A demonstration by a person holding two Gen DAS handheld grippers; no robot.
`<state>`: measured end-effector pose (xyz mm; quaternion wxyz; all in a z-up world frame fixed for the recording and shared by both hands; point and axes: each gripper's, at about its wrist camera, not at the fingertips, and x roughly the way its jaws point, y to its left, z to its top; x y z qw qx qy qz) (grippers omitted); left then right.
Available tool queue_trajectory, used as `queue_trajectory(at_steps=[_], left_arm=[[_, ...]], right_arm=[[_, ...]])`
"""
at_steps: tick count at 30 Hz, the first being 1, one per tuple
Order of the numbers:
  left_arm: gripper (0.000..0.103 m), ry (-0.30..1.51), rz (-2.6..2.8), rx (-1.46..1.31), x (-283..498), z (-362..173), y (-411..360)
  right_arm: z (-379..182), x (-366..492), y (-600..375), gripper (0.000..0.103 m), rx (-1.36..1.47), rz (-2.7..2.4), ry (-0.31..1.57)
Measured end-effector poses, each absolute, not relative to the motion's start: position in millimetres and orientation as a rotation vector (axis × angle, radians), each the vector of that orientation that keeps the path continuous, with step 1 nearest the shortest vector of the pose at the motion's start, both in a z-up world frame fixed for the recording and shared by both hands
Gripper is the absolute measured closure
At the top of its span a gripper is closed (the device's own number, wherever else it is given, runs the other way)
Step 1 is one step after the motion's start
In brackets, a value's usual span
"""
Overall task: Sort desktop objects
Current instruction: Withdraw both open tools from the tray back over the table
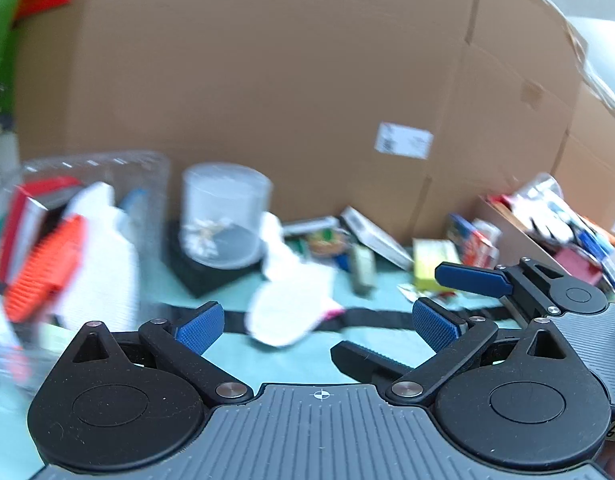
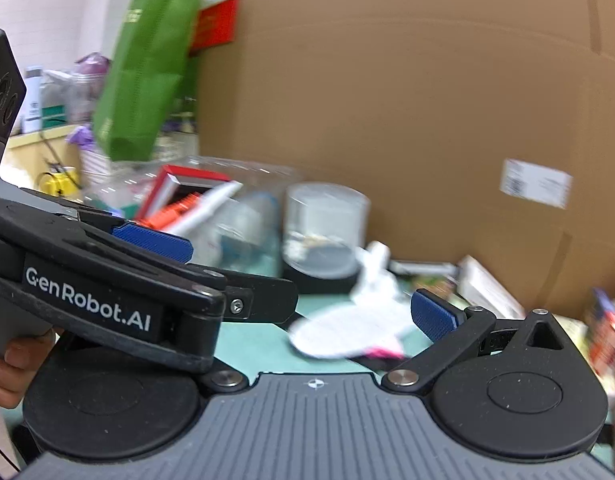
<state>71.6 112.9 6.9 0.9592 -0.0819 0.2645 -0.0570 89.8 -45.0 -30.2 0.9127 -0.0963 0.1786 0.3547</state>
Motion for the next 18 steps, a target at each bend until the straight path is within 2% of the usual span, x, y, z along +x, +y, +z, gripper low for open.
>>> queue_trajectory(at_steps=[9,18], left_arm=[[0.000,0.579,-0.178,-0.144,100,-19,63],[0.000,0.621,-0.182,-0.147,146,-31,48]], right_arm=[[-58,106,-100,0.000,-0.128,0.604,0.429],[-78,139,-132,0.000,-0.075,0.491,0.482]])
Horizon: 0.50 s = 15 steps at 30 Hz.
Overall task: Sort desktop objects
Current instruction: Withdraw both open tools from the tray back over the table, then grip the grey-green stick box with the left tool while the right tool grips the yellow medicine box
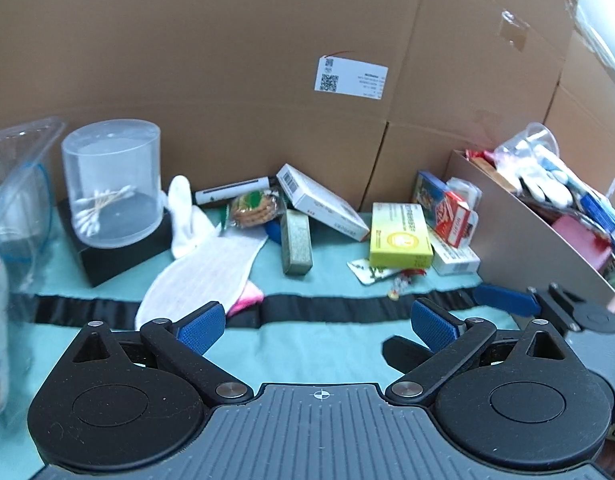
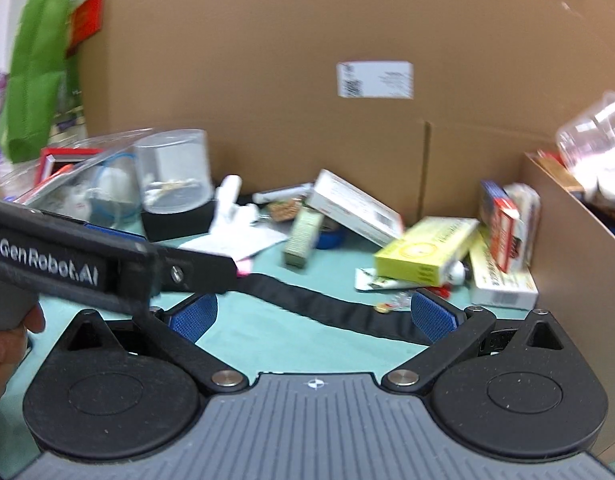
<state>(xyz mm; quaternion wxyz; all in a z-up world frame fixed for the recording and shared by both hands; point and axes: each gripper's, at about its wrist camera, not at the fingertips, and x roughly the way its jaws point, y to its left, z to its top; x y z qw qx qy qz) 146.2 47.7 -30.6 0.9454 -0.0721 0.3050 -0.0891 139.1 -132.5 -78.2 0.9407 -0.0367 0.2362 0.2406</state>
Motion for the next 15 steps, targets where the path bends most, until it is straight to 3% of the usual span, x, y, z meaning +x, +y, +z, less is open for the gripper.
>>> queue_trajectory(at_steps=[15], left_arm=[[0.016,0.700,-0.133,-0.147,241,-64,34]], right_arm=[[-95,208,-133,0.001,-0.091,0.340,0.491]])
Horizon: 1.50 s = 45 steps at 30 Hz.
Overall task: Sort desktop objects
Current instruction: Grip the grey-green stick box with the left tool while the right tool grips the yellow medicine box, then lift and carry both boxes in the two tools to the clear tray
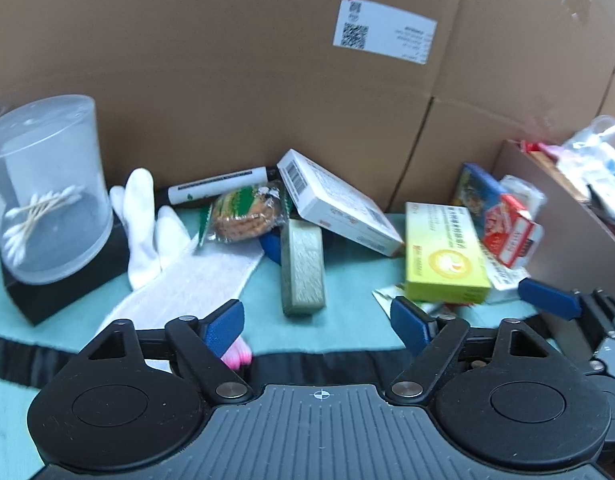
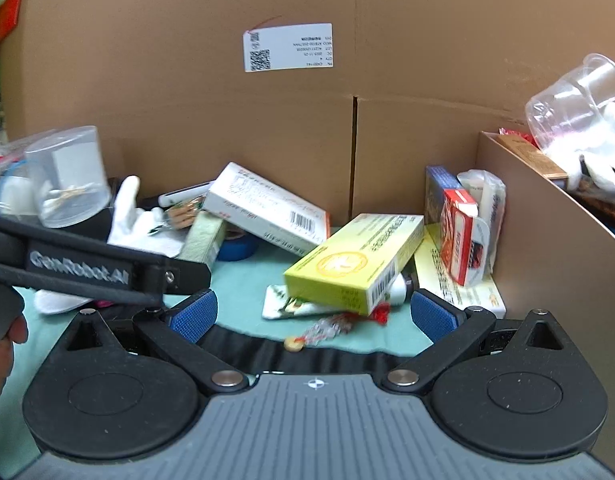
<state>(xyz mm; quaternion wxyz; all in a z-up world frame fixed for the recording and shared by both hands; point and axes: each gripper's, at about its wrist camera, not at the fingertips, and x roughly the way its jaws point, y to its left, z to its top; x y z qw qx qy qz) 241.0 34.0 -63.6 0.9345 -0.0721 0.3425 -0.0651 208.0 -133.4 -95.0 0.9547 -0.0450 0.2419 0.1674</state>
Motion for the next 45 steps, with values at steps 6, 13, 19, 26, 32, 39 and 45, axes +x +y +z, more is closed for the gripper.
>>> queue_trajectory(at_steps=[6,13,19,26,32,39,45], left_arm=[[0.025,0.713,-0.120,-0.195,267,-73,38],[0.053,0.719,-0.101,-0.162,281,-85,37],[0.080,0.740,-0.112,-0.164,273,-81,41],[0.083,0.766,-0.163,-0.135,231,-73,36],[0.083,0.793,-0.193,-0.117,170,-69,34],[0.082,0.807,-0.202,-0.094,94,-71,34],[0.058,0.796,-0.178,-0.075,78,-74,29]], right_arm=[[-100,231,-117,0.001,-0.155,0.279,0.475],[-107,245,-115,0.022,-0.175,0.239,0.500],[-103,235,-126,0.023,-0.136,0.230,0.502],[-91,184,-132,0.023,-0.147,0.306,0.508],[-89,128,-154,0.023,-0.104,0.465,0.581],[-98,74,-180,0.026,-0.109,0.493,0.656],[-97,67,-183,0.017,-0.107,0.429,0.659]])
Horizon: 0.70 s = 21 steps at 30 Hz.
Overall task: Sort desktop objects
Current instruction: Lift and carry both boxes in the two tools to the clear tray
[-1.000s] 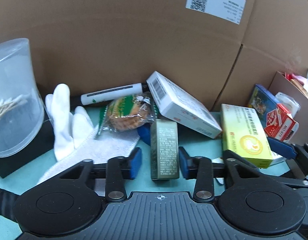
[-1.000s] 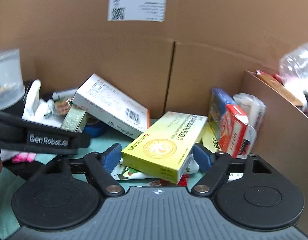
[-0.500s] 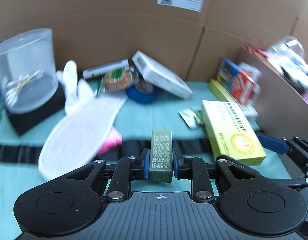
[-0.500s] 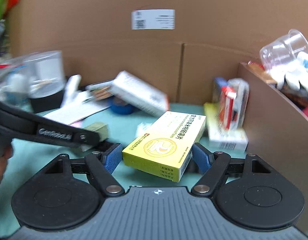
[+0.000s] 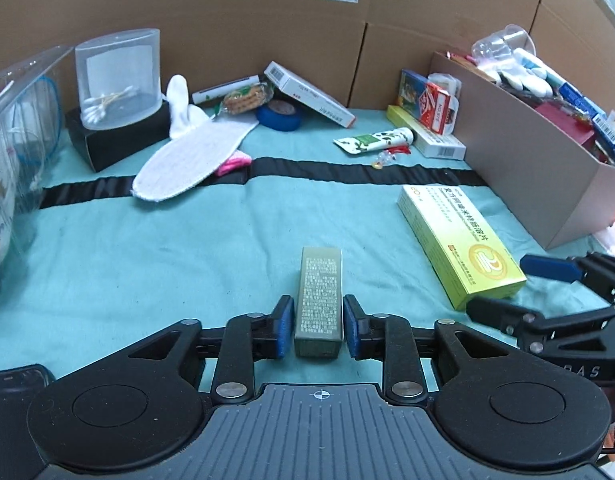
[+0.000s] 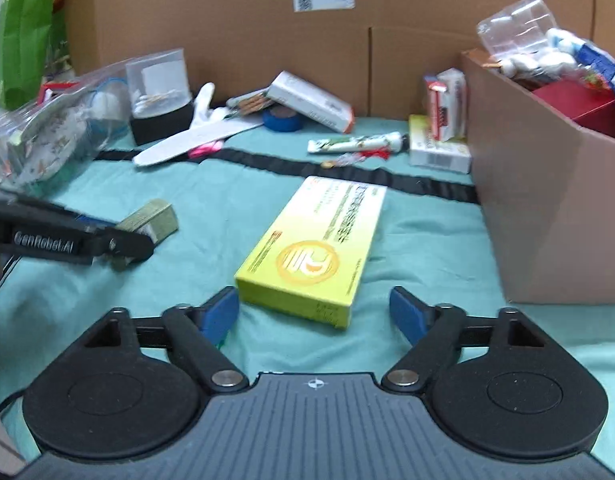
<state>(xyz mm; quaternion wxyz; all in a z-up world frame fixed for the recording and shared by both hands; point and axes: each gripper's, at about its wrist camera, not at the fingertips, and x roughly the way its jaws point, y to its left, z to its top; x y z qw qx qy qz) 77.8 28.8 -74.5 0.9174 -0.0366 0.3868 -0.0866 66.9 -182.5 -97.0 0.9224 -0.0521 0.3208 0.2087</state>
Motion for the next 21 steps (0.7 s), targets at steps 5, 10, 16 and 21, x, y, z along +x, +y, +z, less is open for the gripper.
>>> queue_trajectory(at_steps=[5,10,16,21], left_arm=[[0.054,0.774,-0.162,-0.044,85,-78,24],[0.057,0.774,-0.159,-0.045,85,-78,25],[0.063,0.768,-0.163,-0.022,85,-79,22],[0.057,0.749,-0.156,-0.040,84,-81,23]], right_arm=[[-93,80,-168,0.014,-0.134,0.420,0.631],[-101,96,-161,0.013,-0.144,0.405,0.657],[-106,102,-158,0.021,-0.142,0.395,0.682],[-106,104,-157,0.025,-0.149,0.376,0.669]])
